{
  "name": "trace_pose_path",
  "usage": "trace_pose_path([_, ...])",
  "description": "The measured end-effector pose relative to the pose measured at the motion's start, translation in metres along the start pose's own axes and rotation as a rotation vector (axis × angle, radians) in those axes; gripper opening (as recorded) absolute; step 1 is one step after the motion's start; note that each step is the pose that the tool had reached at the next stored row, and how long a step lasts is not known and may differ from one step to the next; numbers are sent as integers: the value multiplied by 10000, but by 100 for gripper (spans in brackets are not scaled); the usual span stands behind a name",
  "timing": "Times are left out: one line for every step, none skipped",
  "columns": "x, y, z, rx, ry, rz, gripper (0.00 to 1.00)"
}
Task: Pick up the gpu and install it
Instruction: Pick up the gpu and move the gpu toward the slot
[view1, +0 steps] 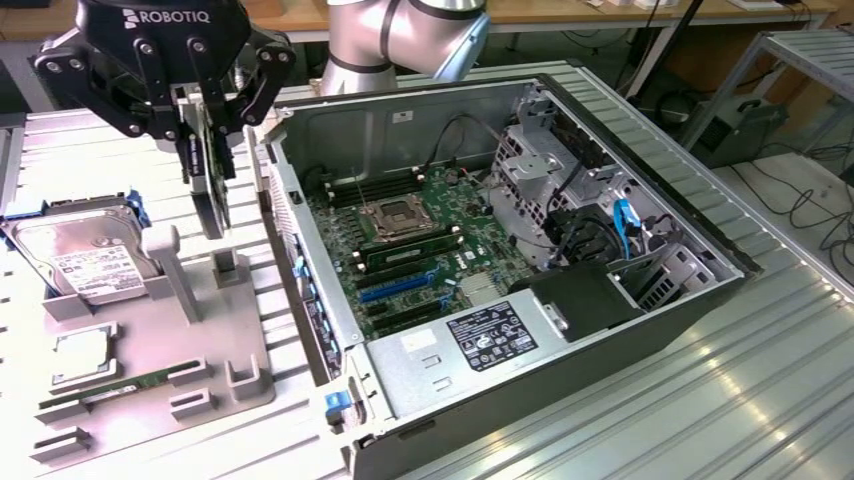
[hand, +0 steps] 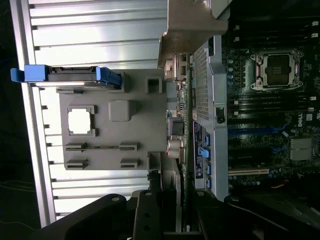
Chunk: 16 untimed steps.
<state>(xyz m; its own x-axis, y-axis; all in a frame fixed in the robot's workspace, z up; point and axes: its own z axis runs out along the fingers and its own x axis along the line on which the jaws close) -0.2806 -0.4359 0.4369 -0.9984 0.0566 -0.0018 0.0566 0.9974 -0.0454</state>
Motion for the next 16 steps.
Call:
trace_pose_path([-10,0,0,0,0,0,28])
trace_pose_path([-22,1,0,0,0,0,28])
trace_pose_path([-32,2,0,0,0,0,28])
trace_pose_path([-43,3,0,0,0,0,28])
trace_pose_path([-58,3,0,0,0,0,28])
trace_pose_path([-76,4,0,0,1,0,28])
trace_pose_path([-90,5,-1,1,1,0,28])
trace_pose_path([-106,6,0,1,1,0,28])
trace_pose_path([-126,7,0,0,0,0,28])
trace_pose_path([-146,8,0,1,0,0,28])
trace_pose_path([-158,9,-1,1,0,0,28])
trace_pose_path([-176,10,0,0,0,0,28])
trace_pose_path([-190,11,0,1,0,0,28])
trace_pose_path([-201,12,0,0,0,0,28])
trace_pose_path([-213,12,0,0,-1,0,28])
trace_pose_path([-223,13,0,0,0,0,28])
